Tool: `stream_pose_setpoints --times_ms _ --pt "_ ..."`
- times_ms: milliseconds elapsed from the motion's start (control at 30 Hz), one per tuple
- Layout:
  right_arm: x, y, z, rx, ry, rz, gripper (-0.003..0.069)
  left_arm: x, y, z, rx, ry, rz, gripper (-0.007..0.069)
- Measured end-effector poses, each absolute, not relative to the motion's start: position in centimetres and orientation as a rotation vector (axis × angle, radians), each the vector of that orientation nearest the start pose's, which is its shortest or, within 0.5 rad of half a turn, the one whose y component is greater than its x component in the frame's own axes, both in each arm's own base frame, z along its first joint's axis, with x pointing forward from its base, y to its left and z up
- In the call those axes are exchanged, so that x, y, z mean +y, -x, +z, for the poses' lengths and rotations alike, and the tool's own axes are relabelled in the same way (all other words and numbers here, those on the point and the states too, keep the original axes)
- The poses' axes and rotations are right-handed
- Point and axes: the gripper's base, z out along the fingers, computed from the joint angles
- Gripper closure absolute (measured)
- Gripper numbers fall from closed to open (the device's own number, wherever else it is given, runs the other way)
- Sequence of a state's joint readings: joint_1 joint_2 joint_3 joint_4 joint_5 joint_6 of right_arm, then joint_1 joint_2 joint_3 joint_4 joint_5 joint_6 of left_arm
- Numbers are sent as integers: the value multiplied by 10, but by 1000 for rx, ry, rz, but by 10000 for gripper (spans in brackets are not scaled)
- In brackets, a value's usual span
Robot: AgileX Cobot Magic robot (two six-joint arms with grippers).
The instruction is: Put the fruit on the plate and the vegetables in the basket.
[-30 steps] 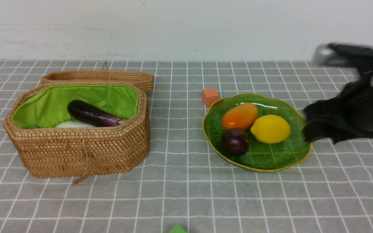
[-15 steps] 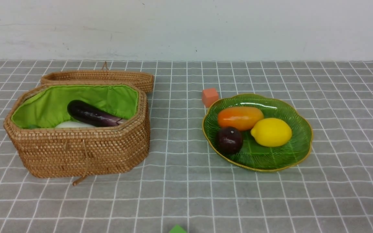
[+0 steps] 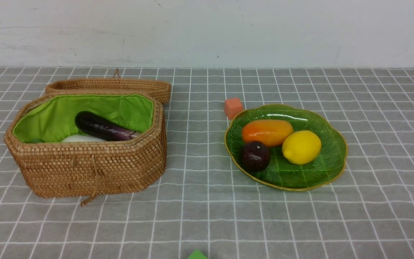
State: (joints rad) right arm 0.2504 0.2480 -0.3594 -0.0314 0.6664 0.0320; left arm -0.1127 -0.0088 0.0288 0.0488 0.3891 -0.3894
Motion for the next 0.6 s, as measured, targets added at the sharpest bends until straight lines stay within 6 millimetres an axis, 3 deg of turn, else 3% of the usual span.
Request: stream_pose_setpoints --times_ms 300,433,500,533,567,600 --pt "5 -35 259 1832 145 113 664 -4 -52 169 1889 232 -294 386" --pt "1 -38 235 1799 52 43 659 -4 -52 169 1889 232 -294 386" --pt "0 -44 215 1824 22 18 658 -4 -52 169 1889 232 -294 386" --pt "0 -48 194 1859 4 3 657 -4 -52 169 1889 232 -294 386" --pt "0 -48 195 1855 2 1 657 -4 -52 169 1889 232 -294 386" --pt "-1 -50 176 1906 -6 -5 655 -4 -52 169 1888 232 -294 386"
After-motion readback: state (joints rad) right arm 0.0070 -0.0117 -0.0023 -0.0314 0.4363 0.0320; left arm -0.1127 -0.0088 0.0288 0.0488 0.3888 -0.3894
